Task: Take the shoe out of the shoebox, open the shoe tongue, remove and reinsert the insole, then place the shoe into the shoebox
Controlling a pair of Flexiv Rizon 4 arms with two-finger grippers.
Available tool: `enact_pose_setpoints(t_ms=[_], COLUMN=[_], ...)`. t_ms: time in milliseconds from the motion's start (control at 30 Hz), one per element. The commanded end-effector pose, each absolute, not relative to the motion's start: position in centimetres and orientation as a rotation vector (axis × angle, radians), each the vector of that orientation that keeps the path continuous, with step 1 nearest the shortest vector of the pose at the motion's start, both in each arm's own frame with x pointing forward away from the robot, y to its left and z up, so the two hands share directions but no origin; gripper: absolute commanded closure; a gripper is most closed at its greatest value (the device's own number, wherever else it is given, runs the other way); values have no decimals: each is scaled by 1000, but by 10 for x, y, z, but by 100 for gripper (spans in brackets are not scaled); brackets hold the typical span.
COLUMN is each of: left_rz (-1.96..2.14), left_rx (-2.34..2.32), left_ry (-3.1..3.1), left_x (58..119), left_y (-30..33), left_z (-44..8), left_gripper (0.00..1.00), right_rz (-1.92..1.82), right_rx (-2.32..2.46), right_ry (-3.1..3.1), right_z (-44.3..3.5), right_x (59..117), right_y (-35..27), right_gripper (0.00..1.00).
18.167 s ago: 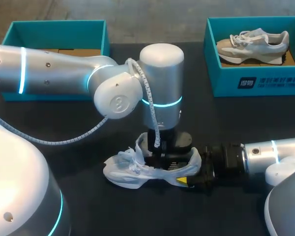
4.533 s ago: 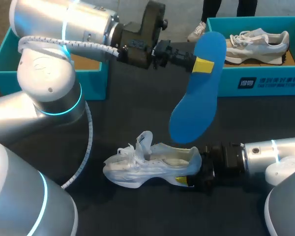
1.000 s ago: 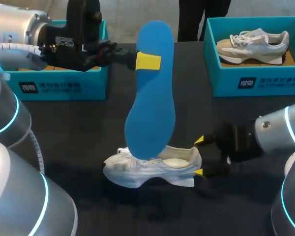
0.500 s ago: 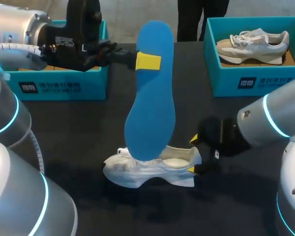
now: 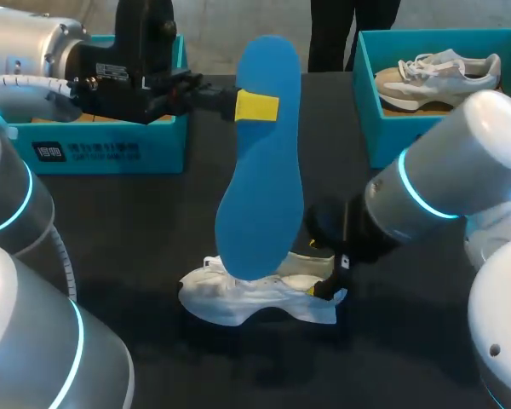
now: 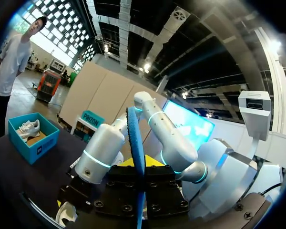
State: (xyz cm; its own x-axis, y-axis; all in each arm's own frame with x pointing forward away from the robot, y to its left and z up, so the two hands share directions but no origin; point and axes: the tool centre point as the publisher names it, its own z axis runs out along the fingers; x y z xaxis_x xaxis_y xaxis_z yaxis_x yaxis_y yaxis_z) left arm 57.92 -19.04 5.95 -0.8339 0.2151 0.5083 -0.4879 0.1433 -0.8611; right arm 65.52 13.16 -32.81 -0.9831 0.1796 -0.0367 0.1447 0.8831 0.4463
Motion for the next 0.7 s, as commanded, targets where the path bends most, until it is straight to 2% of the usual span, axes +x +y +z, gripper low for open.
enact_pose_setpoints(t_ms=[33,700], left_rz=[1740,1740], left_rx=[260,260], left_ry=[-1902,-1902], left_x=[580,580], left_y=[-192,-192], left_z=[60,60], left_gripper=[100,100], right_rz=[156,138], right_rx=[274,246], right_ry=[3081,3116], right_z=[-328,-327], right_x=[657,664], right_y=[137,130], right_gripper=[0,0])
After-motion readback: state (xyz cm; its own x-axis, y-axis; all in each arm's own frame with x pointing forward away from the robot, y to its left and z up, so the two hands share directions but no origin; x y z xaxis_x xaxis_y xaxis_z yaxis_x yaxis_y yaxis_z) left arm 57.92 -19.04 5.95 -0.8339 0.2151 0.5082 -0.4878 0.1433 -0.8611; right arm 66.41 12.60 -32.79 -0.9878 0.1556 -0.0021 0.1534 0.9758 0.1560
